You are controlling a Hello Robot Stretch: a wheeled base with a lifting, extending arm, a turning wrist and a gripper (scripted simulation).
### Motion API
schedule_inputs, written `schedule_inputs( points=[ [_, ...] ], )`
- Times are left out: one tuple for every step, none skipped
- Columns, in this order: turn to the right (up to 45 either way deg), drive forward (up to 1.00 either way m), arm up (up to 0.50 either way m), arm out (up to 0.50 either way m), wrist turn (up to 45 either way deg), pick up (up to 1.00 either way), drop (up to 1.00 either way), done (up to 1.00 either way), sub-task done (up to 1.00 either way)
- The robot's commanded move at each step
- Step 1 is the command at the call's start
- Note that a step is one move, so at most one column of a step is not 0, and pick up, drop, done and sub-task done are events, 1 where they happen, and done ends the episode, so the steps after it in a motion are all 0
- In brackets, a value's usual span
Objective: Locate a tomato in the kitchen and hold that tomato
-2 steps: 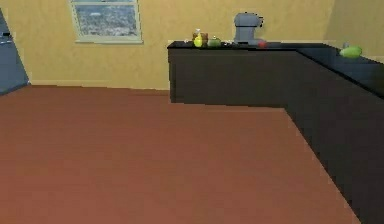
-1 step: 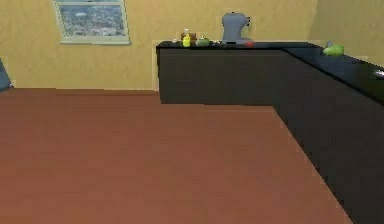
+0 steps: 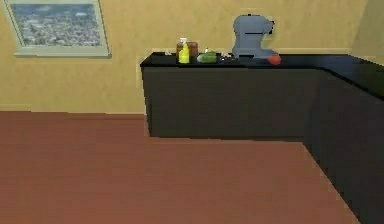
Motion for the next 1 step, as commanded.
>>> schedule_inputs(
  points=[
    [0.0,1.0,0.0,0.0,0.0,0.0,0.0,0.0,0.0]
  ],
)
